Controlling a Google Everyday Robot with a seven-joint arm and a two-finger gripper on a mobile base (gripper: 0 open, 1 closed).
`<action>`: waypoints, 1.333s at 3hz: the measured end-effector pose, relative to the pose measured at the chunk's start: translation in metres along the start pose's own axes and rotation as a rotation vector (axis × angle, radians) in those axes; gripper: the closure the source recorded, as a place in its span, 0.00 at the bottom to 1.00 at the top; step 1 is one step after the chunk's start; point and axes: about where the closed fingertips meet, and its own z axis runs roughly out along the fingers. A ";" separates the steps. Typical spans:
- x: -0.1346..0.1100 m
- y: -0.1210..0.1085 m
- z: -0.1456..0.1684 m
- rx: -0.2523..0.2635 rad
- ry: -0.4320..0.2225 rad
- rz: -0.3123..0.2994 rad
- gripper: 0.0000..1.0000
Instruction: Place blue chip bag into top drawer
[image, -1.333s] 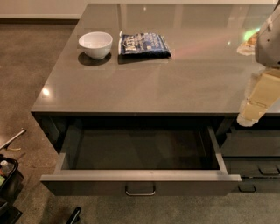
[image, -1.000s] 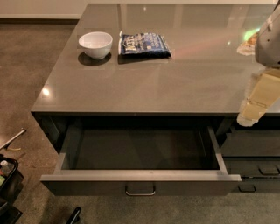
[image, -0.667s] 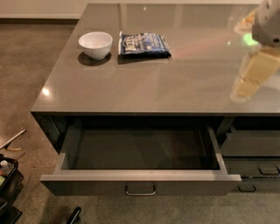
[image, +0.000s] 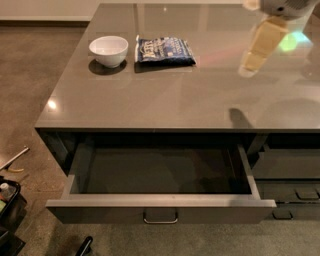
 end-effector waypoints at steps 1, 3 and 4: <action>0.000 0.000 -0.001 0.002 0.000 0.000 0.00; 0.041 -0.077 0.019 0.164 -0.107 0.151 0.00; 0.052 -0.131 0.042 0.228 -0.171 0.224 0.00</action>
Offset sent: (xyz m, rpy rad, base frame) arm 0.0859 -0.0886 0.0083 0.1904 -0.2238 -0.2187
